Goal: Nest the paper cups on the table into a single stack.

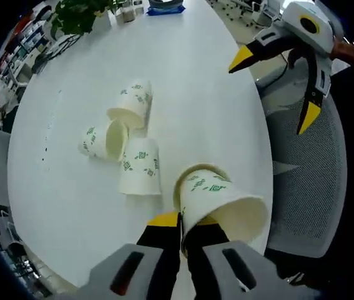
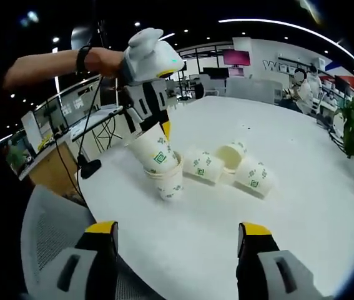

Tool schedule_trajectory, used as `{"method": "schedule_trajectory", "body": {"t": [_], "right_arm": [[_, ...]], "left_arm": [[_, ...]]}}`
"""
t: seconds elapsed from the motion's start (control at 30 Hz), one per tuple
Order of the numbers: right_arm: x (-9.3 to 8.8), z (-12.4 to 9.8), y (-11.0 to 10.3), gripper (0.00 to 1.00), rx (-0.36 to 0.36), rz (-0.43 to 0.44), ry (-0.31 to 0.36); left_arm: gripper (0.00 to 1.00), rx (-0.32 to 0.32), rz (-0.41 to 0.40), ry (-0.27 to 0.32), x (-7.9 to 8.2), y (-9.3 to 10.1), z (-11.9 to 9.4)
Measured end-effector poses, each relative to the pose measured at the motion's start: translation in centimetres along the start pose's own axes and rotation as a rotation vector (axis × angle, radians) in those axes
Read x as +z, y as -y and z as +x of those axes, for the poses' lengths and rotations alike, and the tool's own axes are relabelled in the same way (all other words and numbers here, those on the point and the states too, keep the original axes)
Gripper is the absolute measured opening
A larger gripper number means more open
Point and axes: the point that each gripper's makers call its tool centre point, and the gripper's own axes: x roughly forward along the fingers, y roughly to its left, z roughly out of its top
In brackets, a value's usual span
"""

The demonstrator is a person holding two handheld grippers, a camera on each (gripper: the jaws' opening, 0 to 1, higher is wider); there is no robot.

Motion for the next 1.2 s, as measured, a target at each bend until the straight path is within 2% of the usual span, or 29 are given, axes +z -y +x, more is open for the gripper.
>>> {"method": "schedule_trajectory", "body": {"t": [0.1, 0.4, 0.73, 0.87, 0.97, 1.2], "right_arm": [[-0.1, 0.1, 0.1, 0.79, 0.001, 0.001, -0.001], [-0.3, 0.3, 0.5, 0.78, 0.000, 0.005, -0.004], [-0.1, 0.3, 0.4, 0.78, 0.004, 0.005, -0.003], [-0.1, 0.4, 0.3, 0.78, 0.009, 0.007, -0.002], [-0.2, 0.4, 0.2, 0.78, 0.014, 0.002, -0.009], [0.1, 0.4, 0.6, 0.79, 0.015, -0.002, -0.009]], "left_arm": [[0.00, 0.003, 0.008, 0.005, 0.1, -0.4, 0.2], [0.03, 0.004, 0.023, 0.015, 0.6, 0.3, 0.1], [0.08, 0.037, 0.018, 0.030, 0.3, -0.8, -0.1], [0.11, 0.053, -0.005, 0.046, 0.0, -1.1, -0.4], [0.15, 0.085, -0.057, 0.095, 0.3, -1.3, -1.0], [0.22, 0.133, -0.185, 0.192, -0.7, -2.6, -1.9]]}}
